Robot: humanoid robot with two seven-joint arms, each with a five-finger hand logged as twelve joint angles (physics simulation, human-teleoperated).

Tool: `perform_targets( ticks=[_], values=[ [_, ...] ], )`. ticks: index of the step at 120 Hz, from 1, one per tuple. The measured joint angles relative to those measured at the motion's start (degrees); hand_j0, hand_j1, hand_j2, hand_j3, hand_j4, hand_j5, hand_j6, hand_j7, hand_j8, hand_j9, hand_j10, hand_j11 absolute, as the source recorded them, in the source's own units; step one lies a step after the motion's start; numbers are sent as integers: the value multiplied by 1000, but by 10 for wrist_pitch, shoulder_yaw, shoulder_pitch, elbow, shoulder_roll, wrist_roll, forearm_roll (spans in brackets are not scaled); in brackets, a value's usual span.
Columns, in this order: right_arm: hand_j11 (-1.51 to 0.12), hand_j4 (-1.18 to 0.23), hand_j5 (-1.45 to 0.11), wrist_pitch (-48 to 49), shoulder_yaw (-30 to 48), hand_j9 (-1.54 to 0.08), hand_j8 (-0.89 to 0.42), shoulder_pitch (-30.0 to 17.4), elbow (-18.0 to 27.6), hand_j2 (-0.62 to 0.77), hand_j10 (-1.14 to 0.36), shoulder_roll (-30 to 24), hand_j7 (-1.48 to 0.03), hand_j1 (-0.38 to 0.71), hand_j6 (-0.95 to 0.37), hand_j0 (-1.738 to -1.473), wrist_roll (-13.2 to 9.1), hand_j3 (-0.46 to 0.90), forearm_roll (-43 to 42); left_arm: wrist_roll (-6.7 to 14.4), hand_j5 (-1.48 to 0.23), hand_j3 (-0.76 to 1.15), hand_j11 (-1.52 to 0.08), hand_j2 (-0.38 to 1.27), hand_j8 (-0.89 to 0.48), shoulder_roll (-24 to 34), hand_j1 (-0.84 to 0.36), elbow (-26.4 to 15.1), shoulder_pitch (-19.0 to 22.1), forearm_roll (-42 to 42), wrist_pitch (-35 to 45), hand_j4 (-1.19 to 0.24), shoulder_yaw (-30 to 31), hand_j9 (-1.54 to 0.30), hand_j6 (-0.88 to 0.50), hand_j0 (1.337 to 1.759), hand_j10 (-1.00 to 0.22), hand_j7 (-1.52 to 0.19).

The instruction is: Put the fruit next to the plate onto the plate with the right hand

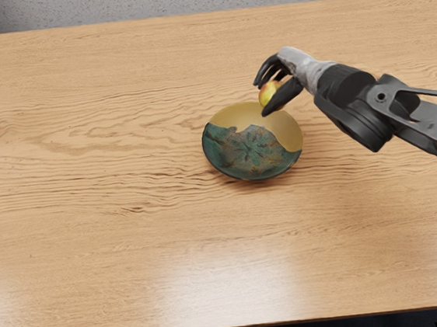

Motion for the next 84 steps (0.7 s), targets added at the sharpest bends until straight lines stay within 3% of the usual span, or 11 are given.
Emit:
perform_targets(
  ticks=[35,49,62,84],
  values=[
    [-1065,-788,-1068,-1,-15,-1062,-394,-10,6,228,-565,34,-1040,218,-567,-1648,0,0,-1,0,0,0,0,0,0,0,349,0,0,0,0,0,0,0,0,1658,0,0],
    [-644,-477,-645,-12,-12,-642,-254,-11,7,126,-361,35,-629,8,-365,-1652,1,0,-1,0,0,0,0,0,0,0,349,0,0,0,0,0,0,0,0,1658,0,0],
    [-392,-291,-393,16,8,-391,-160,-12,19,73,-222,32,-383,-128,-225,-1655,1,0,-1,0,0,0,0,0,0,0,349,0,0,0,0,0,0,0,0,1658,0,0],
    [-179,-134,-180,303,218,-179,-81,-104,40,27,-106,25,-176,-241,-108,-1657,2,0,63,0,0,0,0,0,0,0,349,0,0,0,0,0,0,0,0,1658,0,0]
  ],
)
